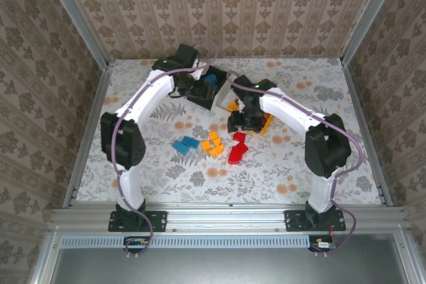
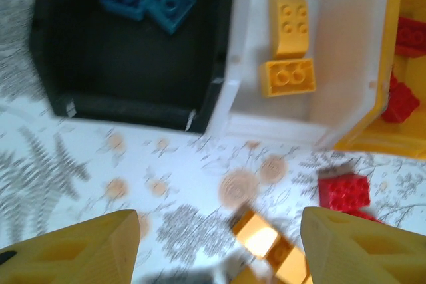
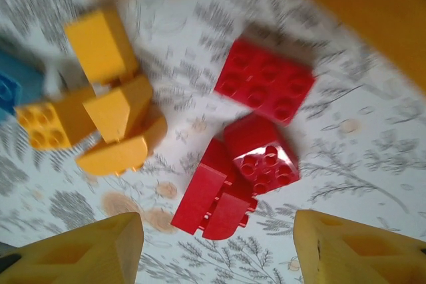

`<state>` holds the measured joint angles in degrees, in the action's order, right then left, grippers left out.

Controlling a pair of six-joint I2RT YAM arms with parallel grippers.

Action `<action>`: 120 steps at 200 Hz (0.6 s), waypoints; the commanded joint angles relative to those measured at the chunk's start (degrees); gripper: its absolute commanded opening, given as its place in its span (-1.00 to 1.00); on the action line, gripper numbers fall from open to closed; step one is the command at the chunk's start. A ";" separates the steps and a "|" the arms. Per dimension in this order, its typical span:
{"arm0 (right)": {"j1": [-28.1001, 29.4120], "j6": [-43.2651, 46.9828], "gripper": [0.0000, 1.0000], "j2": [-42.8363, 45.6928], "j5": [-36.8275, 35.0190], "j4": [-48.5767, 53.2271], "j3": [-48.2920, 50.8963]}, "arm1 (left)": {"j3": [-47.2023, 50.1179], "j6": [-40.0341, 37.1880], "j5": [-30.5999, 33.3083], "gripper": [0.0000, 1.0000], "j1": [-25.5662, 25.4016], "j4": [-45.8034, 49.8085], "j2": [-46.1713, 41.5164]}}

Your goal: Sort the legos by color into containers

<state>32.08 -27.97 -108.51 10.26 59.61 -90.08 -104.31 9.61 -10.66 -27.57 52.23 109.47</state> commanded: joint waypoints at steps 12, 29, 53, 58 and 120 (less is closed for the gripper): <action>1.59 1.88 0.36 -2.74 -3.14 4.27 -0.27 | 9.79 -1.27 2.83 0.35 0.99 0.60 -6.86; 1.64 0.57 0.52 -4.15 -2.95 3.26 -0.78 | 12.80 -0.50 2.92 0.37 1.12 0.12 -8.76; 1.61 -1.60 0.52 -5.81 -5.19 2.59 -2.25 | 14.01 0.09 3.01 0.38 1.09 0.20 -10.01; 1.59 -2.14 0.53 -6.21 -5.74 2.50 -2.56 | 14.05 0.06 3.15 0.38 1.04 0.35 -10.21; 1.59 -12.08 0.48 -9.99 -8.79 -3.49 -3.35 | 13.21 -1.25 4.89 0.40 1.03 3.87 -12.13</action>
<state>33.89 -34.41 -116.81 3.84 58.54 -92.42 -90.35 9.39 -7.22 -26.57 53.12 100.05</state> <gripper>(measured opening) 0.742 0.701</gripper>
